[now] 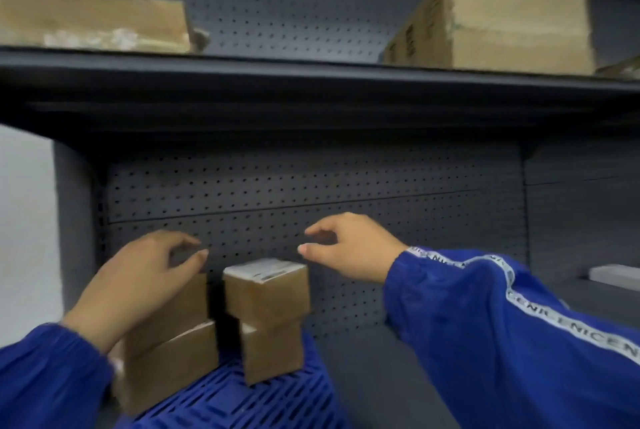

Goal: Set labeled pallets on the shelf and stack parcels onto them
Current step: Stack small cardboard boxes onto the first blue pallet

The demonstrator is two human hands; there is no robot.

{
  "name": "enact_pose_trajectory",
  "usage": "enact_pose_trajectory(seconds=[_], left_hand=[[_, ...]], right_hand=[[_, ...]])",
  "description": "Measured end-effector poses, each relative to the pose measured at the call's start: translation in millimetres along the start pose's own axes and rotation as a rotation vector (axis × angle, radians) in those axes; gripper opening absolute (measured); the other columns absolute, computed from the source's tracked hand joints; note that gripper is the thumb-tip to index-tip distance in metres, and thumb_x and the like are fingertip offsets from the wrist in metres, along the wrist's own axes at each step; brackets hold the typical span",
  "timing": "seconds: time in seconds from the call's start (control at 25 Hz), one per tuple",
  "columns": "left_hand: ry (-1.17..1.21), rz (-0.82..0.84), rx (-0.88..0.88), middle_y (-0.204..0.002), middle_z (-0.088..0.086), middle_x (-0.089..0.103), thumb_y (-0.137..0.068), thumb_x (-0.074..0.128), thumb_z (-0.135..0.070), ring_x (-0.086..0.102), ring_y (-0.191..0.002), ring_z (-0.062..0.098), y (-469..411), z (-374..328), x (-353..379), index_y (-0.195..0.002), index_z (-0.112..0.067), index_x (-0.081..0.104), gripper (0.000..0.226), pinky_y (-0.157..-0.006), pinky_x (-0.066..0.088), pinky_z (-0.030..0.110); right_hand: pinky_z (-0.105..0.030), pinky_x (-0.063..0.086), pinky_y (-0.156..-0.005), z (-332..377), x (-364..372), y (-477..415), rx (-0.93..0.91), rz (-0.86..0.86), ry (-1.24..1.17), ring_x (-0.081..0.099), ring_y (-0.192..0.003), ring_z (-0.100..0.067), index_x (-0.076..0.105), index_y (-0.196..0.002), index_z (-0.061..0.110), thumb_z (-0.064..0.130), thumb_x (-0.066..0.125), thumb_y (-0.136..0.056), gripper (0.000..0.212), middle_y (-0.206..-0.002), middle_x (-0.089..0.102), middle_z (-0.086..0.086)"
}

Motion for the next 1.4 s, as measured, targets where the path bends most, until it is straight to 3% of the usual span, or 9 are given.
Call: enact_pose_trajectory(seconds=[0.08, 0.2, 0.32, 0.56, 0.76, 0.88, 1.04, 1.2, 1.4], left_hand=[[0.052, 0.032, 0.050, -0.088, -0.022, 0.059, -0.080, 0.055, -0.048, 0.059, -0.088, 0.005, 6, -62, -5, -0.084, -0.048, 0.055, 0.004, -0.069, 0.043, 0.024], [0.137, 0.093, 0.117, -0.069, -0.024, 0.063, -0.072, 0.056, -0.055, 0.059, -0.072, -0.005, 23, -167, -6, -0.069, -0.046, 0.059, 0.010, -0.063, 0.045, 0.020], [0.121, 0.129, 0.195, -0.072, -0.024, 0.063, -0.073, 0.055, -0.056, 0.058, -0.074, -0.007, 37, -283, -1, -0.069, -0.045, 0.059, 0.012, -0.069, 0.049, 0.023], [0.227, -0.034, 0.300, -0.082, -0.025, 0.059, -0.078, 0.048, -0.054, 0.054, -0.080, -0.008, 53, -488, -13, -0.078, -0.043, 0.057, 0.014, -0.073, 0.047, 0.021], [0.237, -0.165, 0.430, -0.088, -0.024, 0.057, -0.080, 0.029, -0.060, 0.054, -0.087, -0.004, 65, -632, 2, -0.090, -0.039, 0.058, 0.037, -0.076, 0.049, 0.025], [0.131, -0.188, 0.528, -0.083, -0.018, 0.062, -0.078, 0.027, -0.058, 0.058, -0.078, 0.004, 65, -707, 35, -0.087, -0.035, 0.062, 0.043, -0.065, 0.049, 0.026], [0.008, -0.192, 0.586, -0.076, -0.015, 0.064, -0.079, 0.035, -0.051, 0.060, -0.066, 0.008, 42, -775, 87, -0.082, -0.029, 0.066, 0.038, -0.057, 0.049, 0.026], [-0.093, -0.290, 0.600, -0.099, -0.004, 0.069, -0.078, 0.038, -0.050, 0.066, -0.088, 0.015, -6, -834, 137, -0.102, -0.023, 0.069, 0.048, -0.085, 0.050, 0.036], [-0.171, -0.341, 0.447, -0.146, 0.010, 0.039, -0.081, 0.028, -0.055, 0.036, -0.135, 0.025, -91, -887, 184, -0.141, -0.018, 0.034, 0.071, -0.112, 0.017, 0.042]], right_hand=[[-0.027, 0.045, -0.095, -7, -39, 38, -0.032, -0.028, -0.015, 0.056, -0.111, -0.010, 0.058, -0.122, 0.027, 0.049, 0.054, -0.085, 0.043, -0.123, 0.061, 0.007], [-0.031, 0.047, -0.094, -32, -96, 102, -0.067, -0.051, -0.002, 0.058, -0.107, -0.010, 0.059, -0.120, 0.026, 0.047, 0.052, -0.086, 0.040, -0.117, 0.064, 0.008], [-0.032, 0.048, -0.094, -79, -163, 165, -0.048, -0.116, 0.029, 0.058, -0.107, -0.008, 0.059, -0.120, 0.027, 0.047, 0.051, -0.087, 0.040, -0.116, 0.065, 0.010], [-0.029, 0.046, -0.096, -166, -297, 267, 0.010, -0.315, 0.112, 0.056, -0.110, -0.004, 0.057, -0.122, 0.029, 0.044, 0.052, -0.087, 0.039, -0.120, 0.062, 0.013], [-0.030, 0.051, -0.084, -229, -391, 337, 0.045, -0.521, 0.193, 0.060, -0.090, -0.003, 0.066, -0.103, 0.030, 0.040, 0.051, -0.087, 0.025, -0.096, 0.068, 0.015], [-0.025, 0.051, -0.082, -277, -428, 365, 0.059, -0.606, 0.203, 0.059, -0.088, 0.001, 0.066, -0.101, 0.032, 0.039, 0.050, -0.087, 0.022, -0.092, 0.066, 0.018], [-0.020, 0.043, -0.093, -354, -457, 373, 0.054, -0.641, 0.278, 0.051, -0.110, -0.001, 0.057, -0.119, 0.033, 0.040, 0.049, -0.088, 0.033, -0.117, 0.060, 0.017], [-0.025, 0.033, -0.105, -443, -496, 352, 0.046, -0.654, 0.311, 0.037, -0.127, -0.004, 0.040, -0.136, 0.032, 0.042, 0.046, -0.089, 0.048, -0.137, 0.045, 0.015], [-0.030, 0.026, -0.112, -544, -545, 318, 0.057, -0.630, 0.344, 0.025, -0.136, -0.008, 0.019, -0.145, 0.029, 0.045, 0.045, -0.090, 0.063, -0.149, 0.030, 0.013]])
Point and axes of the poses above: each hand's wrist, its own y-axis away from the middle knuckle, its own x-axis out of the palm, z = x × y, the point moved 8 cm from there along -y, towards the middle knuckle
